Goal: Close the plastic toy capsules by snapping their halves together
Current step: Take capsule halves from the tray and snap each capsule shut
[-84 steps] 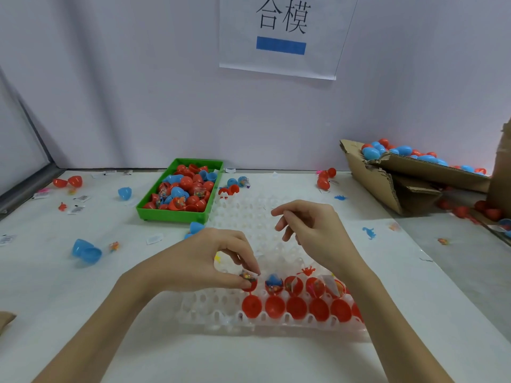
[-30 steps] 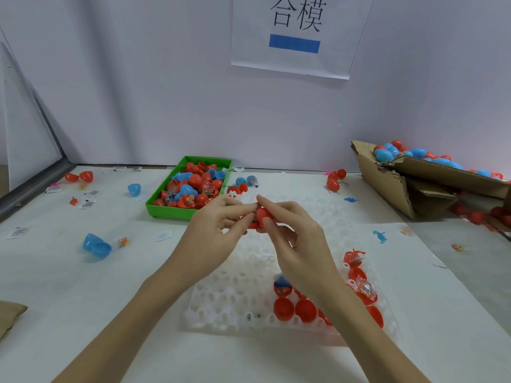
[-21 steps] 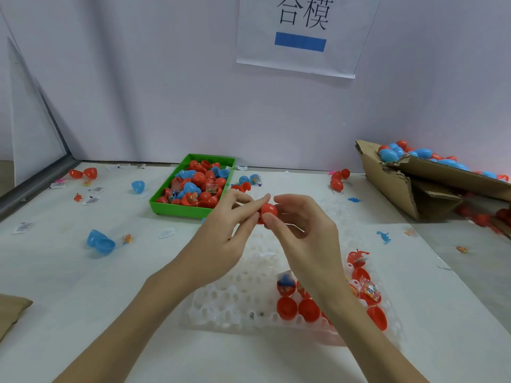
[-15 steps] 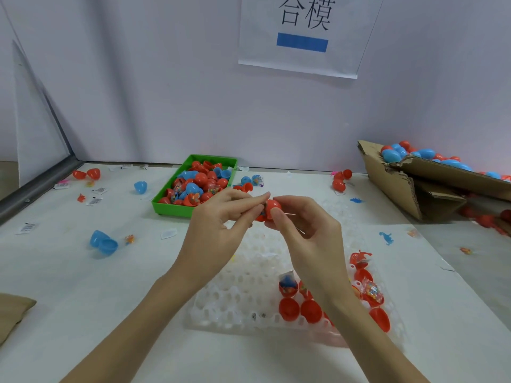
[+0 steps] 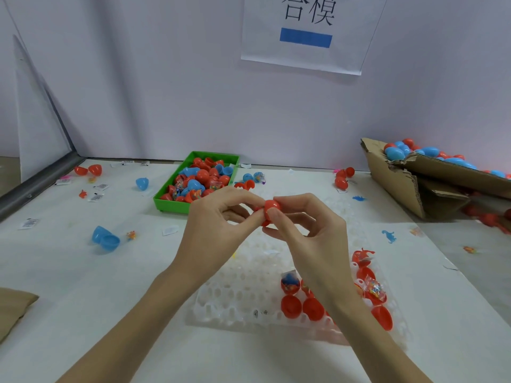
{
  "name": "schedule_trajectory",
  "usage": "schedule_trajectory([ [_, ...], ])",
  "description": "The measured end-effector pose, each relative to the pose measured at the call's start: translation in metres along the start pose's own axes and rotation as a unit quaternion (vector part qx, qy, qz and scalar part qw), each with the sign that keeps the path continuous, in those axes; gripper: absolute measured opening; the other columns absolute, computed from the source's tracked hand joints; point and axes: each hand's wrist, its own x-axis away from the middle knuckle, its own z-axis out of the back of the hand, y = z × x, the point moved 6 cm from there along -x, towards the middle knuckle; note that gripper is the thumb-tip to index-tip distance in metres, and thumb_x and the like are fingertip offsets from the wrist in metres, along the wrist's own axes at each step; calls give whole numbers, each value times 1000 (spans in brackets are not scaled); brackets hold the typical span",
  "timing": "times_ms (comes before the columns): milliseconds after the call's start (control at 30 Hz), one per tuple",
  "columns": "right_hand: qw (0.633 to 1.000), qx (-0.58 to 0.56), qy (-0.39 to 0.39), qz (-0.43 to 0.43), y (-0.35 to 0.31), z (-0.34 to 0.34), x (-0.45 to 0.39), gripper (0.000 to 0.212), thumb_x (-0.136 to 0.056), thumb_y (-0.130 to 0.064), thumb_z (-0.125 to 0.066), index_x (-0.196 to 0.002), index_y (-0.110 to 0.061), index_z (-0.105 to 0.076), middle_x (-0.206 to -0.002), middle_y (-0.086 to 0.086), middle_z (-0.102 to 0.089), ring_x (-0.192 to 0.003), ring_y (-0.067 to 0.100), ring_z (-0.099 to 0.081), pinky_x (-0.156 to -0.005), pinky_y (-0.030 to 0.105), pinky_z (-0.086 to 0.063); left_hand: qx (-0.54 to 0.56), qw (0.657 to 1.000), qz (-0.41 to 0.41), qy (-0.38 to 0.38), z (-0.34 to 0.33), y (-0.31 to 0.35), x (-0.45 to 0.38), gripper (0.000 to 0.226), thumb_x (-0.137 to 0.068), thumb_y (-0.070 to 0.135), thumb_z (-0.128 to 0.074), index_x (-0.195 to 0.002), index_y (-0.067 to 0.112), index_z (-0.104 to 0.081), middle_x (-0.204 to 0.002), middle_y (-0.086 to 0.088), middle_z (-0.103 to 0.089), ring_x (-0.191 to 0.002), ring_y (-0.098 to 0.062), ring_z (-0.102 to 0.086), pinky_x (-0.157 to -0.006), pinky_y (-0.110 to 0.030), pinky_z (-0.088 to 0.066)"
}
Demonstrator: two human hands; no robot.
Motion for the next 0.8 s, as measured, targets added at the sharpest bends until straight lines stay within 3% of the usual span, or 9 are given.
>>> schedule_trajectory([
  [233,998,-51,26,-19,3,8,-3,16,-93,-17,-73,-109,-13,-72,-100,-1,-77,-98,20,-76,-78,29,-63,19,996,-2,-85,-9,0,-1,29,-101,11,-64,-124,27,-73,-120,1,-65,-120,-14,-62,-100,-24,-55],
  [400,997,-73,11,-31,2,7,-4,17,-92,-18,-74,-108,-14,-73,-101,2,-78,-99,21,-76,-81,30,-63,-1,1000,-26,-9,-5,4,-1,29,-97,10,-71,-115,33,-74,-113,5,-71,-110,-9,-67,-88,-20,-58],
  [567,1000,-4,3,2,-2,3,-4,19,-90,-17,-77,-108,-18,-73,-101,-10,-77,-98,14,-75,-83,26,-61,108,990,81,50,-3,-7,2,18,-88,18,-83,-101,31,-82,-93,12,-79,-88,-10,-75,-73,-15,-57],
  [700,1000,-8,1,0,0,2,-4,19,-90,-17,-77,-108,-20,-73,-101,-13,-76,-98,12,-74,-81,23,-61,146,982,97,69,-1,-7,3,19,-85,23,-85,-101,26,-76,-92,8,-79,-84,-13,-77,-72,-17,-58],
  [800,1000,-29,9,-5,1,1,-2,17,-92,-17,-74,-108,-20,-74,-101,-11,-77,-99,13,-75,-79,22,-61,101,992,52,57,0,-2,2,15,-86,18,-83,-96,28,-80,-90,10,-79,-85,-13,-76,-75,-16,-58],
])
